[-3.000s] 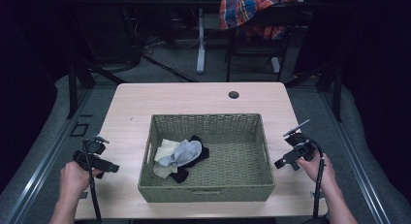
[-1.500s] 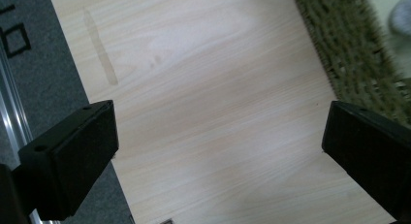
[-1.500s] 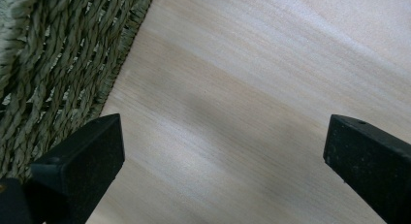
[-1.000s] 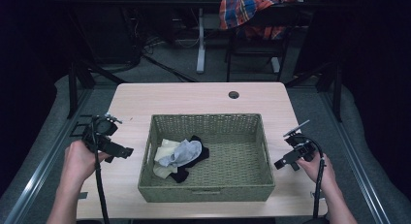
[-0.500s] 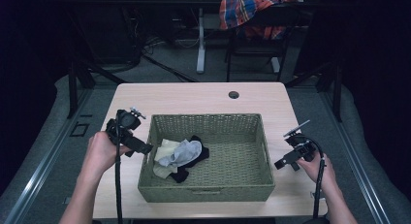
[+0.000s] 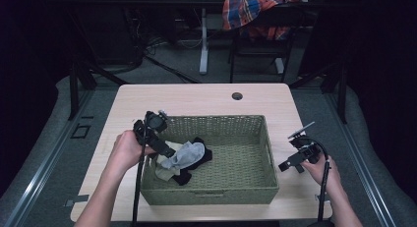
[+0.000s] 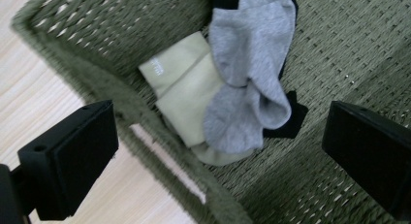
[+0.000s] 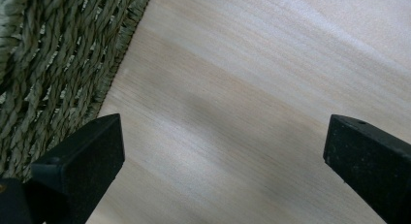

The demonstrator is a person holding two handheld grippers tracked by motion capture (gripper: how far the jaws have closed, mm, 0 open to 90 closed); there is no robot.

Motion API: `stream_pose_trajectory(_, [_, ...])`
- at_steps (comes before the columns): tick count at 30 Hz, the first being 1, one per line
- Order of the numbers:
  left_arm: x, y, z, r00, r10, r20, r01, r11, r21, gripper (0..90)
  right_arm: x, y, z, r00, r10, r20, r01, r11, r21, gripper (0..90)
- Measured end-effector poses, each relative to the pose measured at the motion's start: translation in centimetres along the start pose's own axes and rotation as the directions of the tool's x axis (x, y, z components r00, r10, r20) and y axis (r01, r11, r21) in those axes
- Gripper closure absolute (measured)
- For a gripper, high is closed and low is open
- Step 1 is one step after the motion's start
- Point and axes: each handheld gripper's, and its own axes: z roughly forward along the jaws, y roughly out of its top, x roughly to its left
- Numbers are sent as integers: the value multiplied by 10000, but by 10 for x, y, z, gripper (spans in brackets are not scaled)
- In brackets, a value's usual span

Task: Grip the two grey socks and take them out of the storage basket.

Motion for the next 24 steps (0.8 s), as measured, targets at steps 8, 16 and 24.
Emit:
stream_pose_trajectory(8, [-12, 8, 15, 9995, 275, 154, -279, 9993, 236, 1, 0, 0, 0, 10000, -6, 5, 6, 10000, 4, 8])
stream_pose_trajectory(16, [-20, 12, 38, 9966, 541, 619, -597, 9939, 931, 100, 0, 0, 0, 9999, -32, 98, 31, 10000, 33, 8])
stream_pose_trajectory(24, [-24, 14, 51, 9951, 798, 583, -858, 9904, 1087, 323, 0, 0, 0, 10000, -48, 60, 48, 10000, 72, 9])
